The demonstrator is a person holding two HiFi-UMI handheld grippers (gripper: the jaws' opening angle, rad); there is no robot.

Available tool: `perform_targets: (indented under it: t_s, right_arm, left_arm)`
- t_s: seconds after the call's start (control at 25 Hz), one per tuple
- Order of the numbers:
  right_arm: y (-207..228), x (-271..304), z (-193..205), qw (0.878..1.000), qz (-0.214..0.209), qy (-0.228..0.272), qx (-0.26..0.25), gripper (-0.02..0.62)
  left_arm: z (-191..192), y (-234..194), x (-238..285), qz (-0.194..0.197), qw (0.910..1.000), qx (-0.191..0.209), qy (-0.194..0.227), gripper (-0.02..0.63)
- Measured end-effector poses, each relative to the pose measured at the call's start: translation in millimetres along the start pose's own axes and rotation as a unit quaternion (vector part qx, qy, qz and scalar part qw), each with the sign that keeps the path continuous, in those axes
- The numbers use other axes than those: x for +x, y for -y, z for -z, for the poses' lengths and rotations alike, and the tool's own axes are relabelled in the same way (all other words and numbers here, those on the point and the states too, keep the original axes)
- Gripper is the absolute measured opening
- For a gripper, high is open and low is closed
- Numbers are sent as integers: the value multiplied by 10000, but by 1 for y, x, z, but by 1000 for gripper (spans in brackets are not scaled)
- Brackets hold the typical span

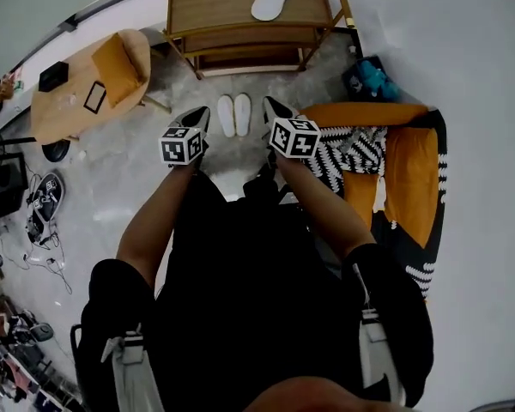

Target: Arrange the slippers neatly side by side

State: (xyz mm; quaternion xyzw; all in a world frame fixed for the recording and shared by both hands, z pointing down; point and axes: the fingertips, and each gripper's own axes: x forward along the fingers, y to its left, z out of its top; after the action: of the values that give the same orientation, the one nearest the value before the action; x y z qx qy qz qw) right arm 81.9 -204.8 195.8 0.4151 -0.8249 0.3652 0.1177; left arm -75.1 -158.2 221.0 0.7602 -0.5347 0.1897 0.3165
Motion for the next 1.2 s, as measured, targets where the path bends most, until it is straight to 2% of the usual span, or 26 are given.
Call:
perform_targets:
  t_s: [0.12,0.32,0.4,0.52,0.6,0.64,0.76,0.88,1.0,1.2]
  right_arm:
    - [-37,-29,-32,9968,-565,425,-375,32]
    - [-63,-93,-91,9754,-797,1572,-1321,31]
    - [-88,-126,-102,9592,-1122,2049,-1591,32]
    - [-134,-188,-106,9201,-1782,2769,-2120,31]
    - [-154,-222,-103,9034,-1817,2993,-2476,31]
    - [-160,-236,-99,9022,-1787,3031,-2493,31]
    - [-170,-271,-80,9101,-1668,3082,-2212,31]
    - [-180,-301,-46,9135,-1512,3122,-2124,31]
    - [-196,-323,-8,9147,-1513,3063,-2161,32]
    - [-236,-347,51,9194,-1589,2814,-2243,32]
  left_arm:
    - [-34,20,-48,-144,9970,-181,740,18]
    - [-94,59,-118,-78,9845,275,1729,18]
    - [-106,73,-155,-11,9758,552,2115,18]
    - [-112,93,-211,27,9582,1072,2652,18]
    - [-111,103,-246,122,9445,1247,3037,18]
    - [-108,108,-264,176,9382,1268,3216,18]
    - [-91,118,-318,270,9200,1255,3703,15]
    - [-61,122,-366,259,9091,1218,3975,15]
    - [-23,125,-399,242,9087,1117,4016,16]
    - [43,126,-433,256,9193,824,3840,15]
